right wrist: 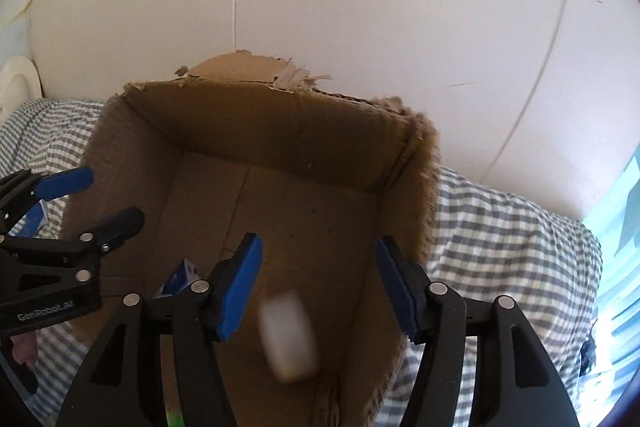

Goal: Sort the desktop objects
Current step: 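Open both grippers to drop the tissue pack and tape into the box, then move both open grippers back toward the pile of items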

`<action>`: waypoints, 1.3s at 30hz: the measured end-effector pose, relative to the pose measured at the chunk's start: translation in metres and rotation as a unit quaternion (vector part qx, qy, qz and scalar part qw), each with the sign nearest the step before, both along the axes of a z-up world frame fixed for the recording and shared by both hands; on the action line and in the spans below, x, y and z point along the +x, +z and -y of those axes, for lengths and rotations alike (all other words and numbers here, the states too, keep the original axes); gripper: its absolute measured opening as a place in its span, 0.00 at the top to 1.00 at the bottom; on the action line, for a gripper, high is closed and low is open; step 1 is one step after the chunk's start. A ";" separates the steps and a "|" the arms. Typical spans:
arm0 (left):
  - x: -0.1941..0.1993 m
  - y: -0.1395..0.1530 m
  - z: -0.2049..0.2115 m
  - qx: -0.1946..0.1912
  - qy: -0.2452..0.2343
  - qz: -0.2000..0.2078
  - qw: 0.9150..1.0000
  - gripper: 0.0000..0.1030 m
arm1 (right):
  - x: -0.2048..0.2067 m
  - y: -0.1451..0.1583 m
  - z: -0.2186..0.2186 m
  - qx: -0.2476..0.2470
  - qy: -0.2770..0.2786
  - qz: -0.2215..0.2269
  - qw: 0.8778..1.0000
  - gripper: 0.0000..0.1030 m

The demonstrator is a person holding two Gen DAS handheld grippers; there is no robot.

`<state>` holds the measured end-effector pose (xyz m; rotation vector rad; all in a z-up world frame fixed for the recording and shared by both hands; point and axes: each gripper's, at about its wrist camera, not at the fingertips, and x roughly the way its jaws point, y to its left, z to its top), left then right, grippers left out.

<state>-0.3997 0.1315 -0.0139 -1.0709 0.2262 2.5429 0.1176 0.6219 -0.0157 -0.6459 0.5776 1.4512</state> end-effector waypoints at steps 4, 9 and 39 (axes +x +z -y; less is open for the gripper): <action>0.025 0.006 0.011 -0.019 0.003 -0.005 1.000 0.22 | 0.011 0.008 0.030 0.010 -0.004 -0.015 1.000 0.42; 0.064 0.018 0.020 -0.030 0.008 0.002 1.000 0.15 | 0.015 0.024 0.076 0.020 -0.004 -0.032 0.999 0.42; 0.291 0.001 0.121 -0.078 -0.041 -0.012 0.996 0.04 | -0.064 0.037 0.299 0.005 0.059 -0.048 0.997 0.39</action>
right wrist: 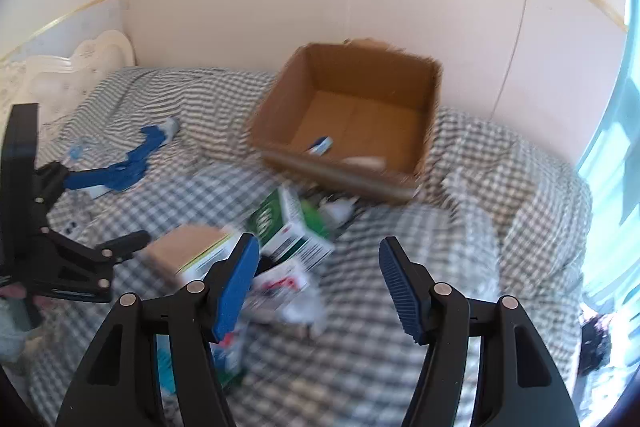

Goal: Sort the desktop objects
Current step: 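Move both open grippers back toward the pile of items, then grasp the white-and-maroon medicine box with the left gripper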

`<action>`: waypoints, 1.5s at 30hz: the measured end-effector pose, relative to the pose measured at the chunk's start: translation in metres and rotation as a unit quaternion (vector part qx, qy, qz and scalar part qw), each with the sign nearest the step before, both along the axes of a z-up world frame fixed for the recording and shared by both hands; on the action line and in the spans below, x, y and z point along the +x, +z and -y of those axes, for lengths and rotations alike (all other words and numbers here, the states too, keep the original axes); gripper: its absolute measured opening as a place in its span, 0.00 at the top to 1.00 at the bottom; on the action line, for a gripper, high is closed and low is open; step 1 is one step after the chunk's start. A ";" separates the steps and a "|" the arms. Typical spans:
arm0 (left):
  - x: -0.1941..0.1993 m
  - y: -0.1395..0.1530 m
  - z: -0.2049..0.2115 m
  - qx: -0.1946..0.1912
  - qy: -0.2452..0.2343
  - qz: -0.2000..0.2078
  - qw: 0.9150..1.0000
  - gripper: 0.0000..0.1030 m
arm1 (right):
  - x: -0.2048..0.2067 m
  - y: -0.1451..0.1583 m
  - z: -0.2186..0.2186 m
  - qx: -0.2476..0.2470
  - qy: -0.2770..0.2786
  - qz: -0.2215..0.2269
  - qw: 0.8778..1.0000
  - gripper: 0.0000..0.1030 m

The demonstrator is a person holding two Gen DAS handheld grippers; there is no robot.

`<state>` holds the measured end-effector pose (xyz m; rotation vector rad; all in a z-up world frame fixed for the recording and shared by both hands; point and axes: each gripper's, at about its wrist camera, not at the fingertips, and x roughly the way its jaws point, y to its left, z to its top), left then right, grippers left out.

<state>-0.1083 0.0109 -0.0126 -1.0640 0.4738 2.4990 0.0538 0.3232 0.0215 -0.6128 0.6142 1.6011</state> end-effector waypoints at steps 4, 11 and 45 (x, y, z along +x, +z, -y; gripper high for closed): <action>0.017 -0.021 0.002 -0.029 -0.019 -0.015 0.999 0.04 | -0.014 -0.017 0.018 -0.019 0.001 -0.017 1.000 0.39; 0.022 -0.049 -0.004 -0.070 -0.061 -0.025 0.995 0.04 | -0.033 -0.056 0.027 -0.070 0.002 -0.025 0.997 0.39; -0.018 -0.033 0.020 -0.040 -0.042 -0.064 0.996 0.67 | -0.100 -0.100 0.003 -0.132 -0.014 -0.058 0.989 0.12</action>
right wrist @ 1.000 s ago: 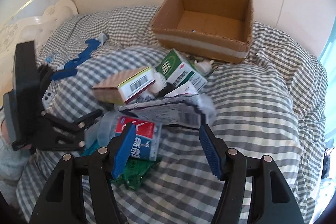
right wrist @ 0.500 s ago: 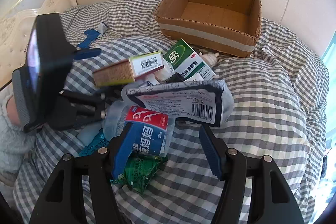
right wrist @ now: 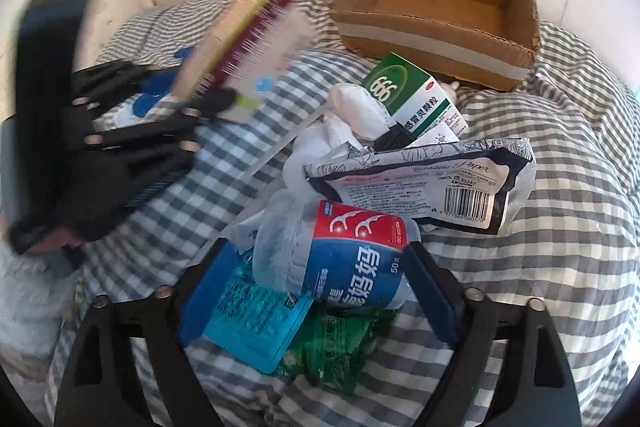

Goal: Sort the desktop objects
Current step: 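Grasp the white-and-maroon medicine box with the left gripper, then grasp the blue-and-red floss-pick jar with the right gripper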

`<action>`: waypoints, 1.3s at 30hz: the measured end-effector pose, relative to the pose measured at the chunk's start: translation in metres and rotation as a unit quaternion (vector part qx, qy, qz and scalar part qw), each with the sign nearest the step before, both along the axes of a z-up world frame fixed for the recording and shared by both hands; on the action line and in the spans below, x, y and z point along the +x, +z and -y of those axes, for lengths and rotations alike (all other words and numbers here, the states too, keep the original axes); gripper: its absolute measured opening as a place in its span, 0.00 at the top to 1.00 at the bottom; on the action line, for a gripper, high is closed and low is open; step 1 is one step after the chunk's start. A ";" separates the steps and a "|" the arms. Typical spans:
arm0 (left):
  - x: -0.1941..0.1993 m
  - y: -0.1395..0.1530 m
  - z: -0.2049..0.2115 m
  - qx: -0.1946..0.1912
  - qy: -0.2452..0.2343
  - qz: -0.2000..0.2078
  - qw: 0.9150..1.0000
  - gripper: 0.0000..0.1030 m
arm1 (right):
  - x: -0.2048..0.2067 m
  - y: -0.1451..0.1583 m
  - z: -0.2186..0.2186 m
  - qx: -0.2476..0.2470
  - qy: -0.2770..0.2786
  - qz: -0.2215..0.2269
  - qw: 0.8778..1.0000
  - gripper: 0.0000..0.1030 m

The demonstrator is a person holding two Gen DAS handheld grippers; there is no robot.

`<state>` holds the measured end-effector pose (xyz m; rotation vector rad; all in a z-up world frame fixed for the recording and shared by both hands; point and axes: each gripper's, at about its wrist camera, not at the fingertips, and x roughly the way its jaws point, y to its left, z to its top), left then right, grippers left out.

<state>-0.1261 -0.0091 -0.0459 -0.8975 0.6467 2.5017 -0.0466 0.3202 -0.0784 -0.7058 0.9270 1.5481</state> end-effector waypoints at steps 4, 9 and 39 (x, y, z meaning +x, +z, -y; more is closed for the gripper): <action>0.001 0.001 0.003 0.018 0.011 0.009 1.000 0.68 | -0.005 -0.004 -0.005 -0.004 -0.023 0.018 1.000 0.11; 0.002 -0.002 0.006 0.026 0.011 0.015 1.000 0.70 | 0.002 -0.017 -0.009 -0.032 -0.050 0.004 0.998 0.10; -0.010 0.016 -0.003 0.041 0.020 0.026 0.999 0.71 | 0.023 0.029 0.016 0.062 -0.022 0.008 0.998 0.13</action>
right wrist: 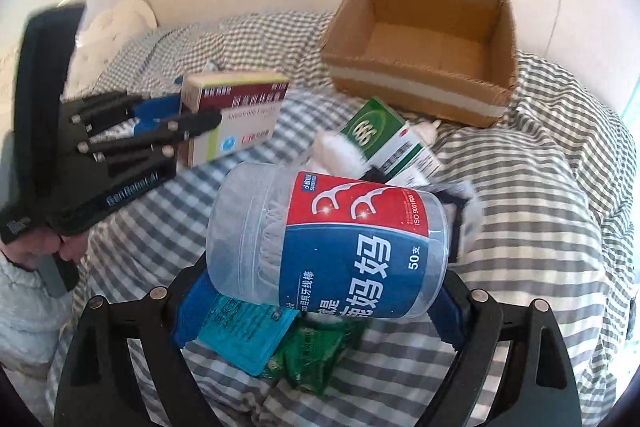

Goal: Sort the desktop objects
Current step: 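Grasp the blue-and-red floss-pick jar with the right gripper, then carry the medicine box and floss-pick jar with both grippers over the box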

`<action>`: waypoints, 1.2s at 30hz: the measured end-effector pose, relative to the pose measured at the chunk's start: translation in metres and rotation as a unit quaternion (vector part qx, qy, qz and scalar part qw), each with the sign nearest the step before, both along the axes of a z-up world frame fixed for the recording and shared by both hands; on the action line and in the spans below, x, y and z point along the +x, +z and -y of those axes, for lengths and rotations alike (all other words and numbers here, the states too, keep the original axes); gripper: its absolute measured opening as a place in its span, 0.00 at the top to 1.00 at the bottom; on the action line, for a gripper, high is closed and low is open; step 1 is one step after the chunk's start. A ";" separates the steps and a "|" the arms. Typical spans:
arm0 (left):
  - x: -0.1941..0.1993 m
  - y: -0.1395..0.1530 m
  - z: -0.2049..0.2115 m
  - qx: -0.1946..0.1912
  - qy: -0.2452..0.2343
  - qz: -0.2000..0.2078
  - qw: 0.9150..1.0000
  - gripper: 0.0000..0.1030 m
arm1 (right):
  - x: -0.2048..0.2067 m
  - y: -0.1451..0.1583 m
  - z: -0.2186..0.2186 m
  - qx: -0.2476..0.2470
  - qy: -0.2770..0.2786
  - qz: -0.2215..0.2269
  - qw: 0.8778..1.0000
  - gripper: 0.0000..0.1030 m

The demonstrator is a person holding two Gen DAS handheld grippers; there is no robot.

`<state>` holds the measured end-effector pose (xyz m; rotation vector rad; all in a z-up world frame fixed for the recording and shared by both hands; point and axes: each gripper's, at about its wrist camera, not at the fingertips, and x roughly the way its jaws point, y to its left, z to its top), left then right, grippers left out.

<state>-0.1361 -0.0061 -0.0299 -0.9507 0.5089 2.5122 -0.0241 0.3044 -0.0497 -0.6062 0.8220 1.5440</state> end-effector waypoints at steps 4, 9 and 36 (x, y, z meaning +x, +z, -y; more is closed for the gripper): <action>-0.002 -0.007 -0.009 -0.006 -0.005 0.000 1.000 0.71 | 0.011 -0.002 0.001 0.000 -0.013 -0.011 1.000 0.13; -0.009 -0.019 -0.014 -0.013 0.001 0.005 1.000 0.68 | 0.014 -0.006 0.002 -0.007 -0.017 -0.021 1.000 0.13; -0.086 0.066 -0.057 0.078 -0.005 -0.034 0.996 0.72 | 0.092 0.067 -0.082 0.075 -0.064 0.001 0.995 0.13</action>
